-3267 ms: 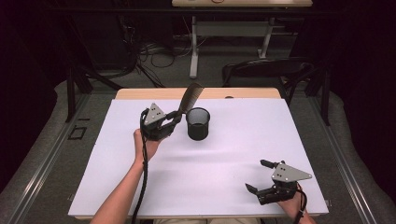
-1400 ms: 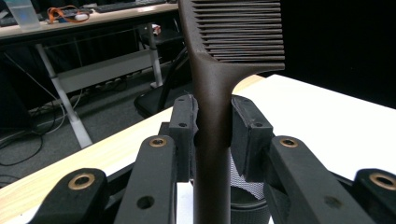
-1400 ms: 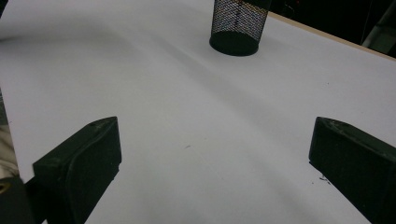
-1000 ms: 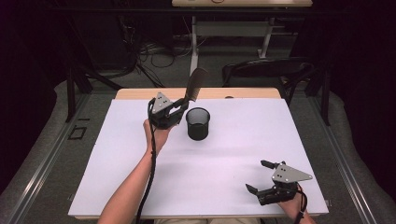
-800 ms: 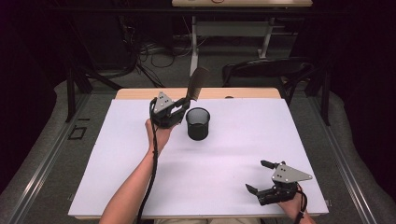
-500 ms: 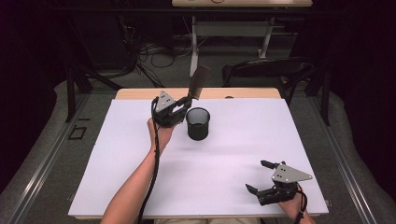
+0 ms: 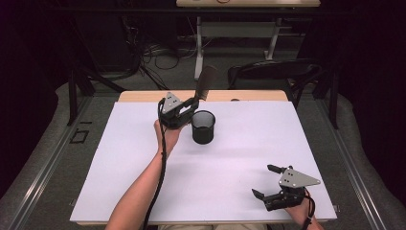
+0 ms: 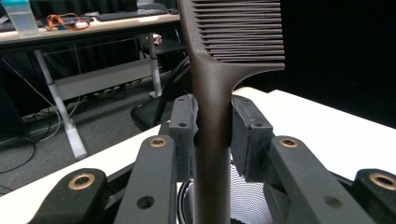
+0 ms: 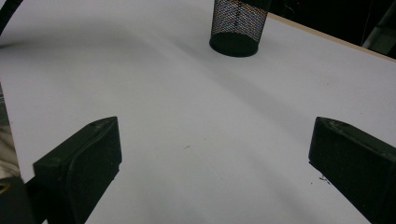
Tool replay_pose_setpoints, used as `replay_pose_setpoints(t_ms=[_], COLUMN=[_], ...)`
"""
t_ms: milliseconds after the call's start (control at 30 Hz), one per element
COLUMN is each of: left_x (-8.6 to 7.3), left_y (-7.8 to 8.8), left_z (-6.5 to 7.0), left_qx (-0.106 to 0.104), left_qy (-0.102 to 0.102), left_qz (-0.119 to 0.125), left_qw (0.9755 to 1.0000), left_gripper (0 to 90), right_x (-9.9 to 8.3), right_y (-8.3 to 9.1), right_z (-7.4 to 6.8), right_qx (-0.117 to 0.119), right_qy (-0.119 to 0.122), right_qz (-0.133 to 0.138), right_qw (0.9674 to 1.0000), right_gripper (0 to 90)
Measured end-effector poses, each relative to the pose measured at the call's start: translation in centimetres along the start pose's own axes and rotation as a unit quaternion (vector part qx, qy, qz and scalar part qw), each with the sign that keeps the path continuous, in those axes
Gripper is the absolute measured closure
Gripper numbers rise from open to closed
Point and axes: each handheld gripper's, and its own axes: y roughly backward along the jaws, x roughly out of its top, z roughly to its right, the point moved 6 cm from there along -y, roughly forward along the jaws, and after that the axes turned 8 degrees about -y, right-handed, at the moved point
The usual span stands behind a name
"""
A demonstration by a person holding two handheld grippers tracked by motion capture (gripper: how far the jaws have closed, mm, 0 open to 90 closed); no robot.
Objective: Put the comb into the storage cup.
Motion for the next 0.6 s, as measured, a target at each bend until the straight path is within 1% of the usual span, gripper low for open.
replay_pose_setpoints(t_ms=[600], left_x=[0.6], left_y=[-1.5], left_z=[0.2], left_qx=[0.005], left_qy=[0.011], left_qz=[0.014], left_qw=[0.9998], left_gripper=[71.7], right_x=[0.0], right_y=[-0.1], right_z=[0.0], right_qx=[0.001], right_qy=[0.000], right_qz=[0.002], right_qw=[1.0000], right_gripper=[2.2])
